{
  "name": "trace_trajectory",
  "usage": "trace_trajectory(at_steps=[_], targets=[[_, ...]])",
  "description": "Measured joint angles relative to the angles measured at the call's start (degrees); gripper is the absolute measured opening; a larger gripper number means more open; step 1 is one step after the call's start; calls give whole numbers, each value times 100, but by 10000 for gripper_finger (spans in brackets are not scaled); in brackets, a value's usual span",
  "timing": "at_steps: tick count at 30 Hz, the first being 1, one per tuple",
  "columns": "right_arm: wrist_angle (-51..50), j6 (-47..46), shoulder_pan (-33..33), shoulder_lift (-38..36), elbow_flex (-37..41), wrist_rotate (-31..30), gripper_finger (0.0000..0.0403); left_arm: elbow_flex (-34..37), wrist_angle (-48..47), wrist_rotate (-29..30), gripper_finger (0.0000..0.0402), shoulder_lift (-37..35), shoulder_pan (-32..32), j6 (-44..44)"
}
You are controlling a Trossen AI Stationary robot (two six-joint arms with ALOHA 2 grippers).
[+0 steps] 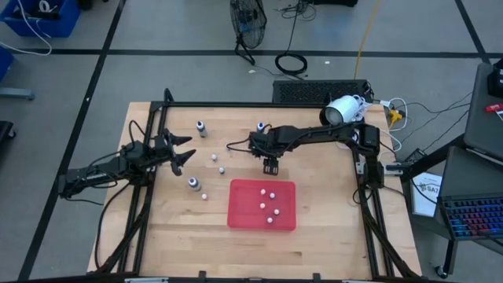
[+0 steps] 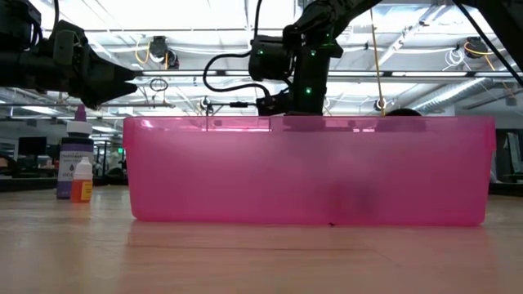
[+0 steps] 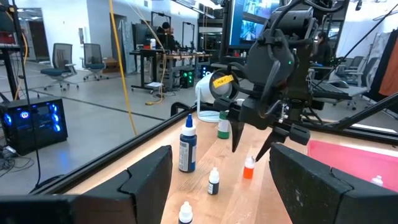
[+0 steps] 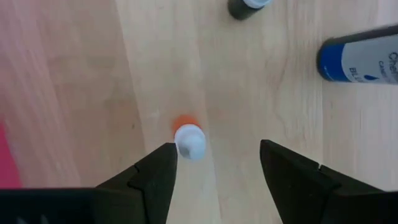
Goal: Pick & Place food coloring
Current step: Put the small orange food coloring bottle into the red bin
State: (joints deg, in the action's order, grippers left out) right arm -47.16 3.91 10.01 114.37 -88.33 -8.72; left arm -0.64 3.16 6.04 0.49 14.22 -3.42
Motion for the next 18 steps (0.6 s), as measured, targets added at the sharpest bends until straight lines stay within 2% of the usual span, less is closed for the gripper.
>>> trace_trajectory(at_steps=[9,18], targets=[[43,-161,-152,0,0,12,216,1,0,0,269,-1,0,0],[376,52,-177,0,139,299,213,0,0,1,269,0,0,0]])
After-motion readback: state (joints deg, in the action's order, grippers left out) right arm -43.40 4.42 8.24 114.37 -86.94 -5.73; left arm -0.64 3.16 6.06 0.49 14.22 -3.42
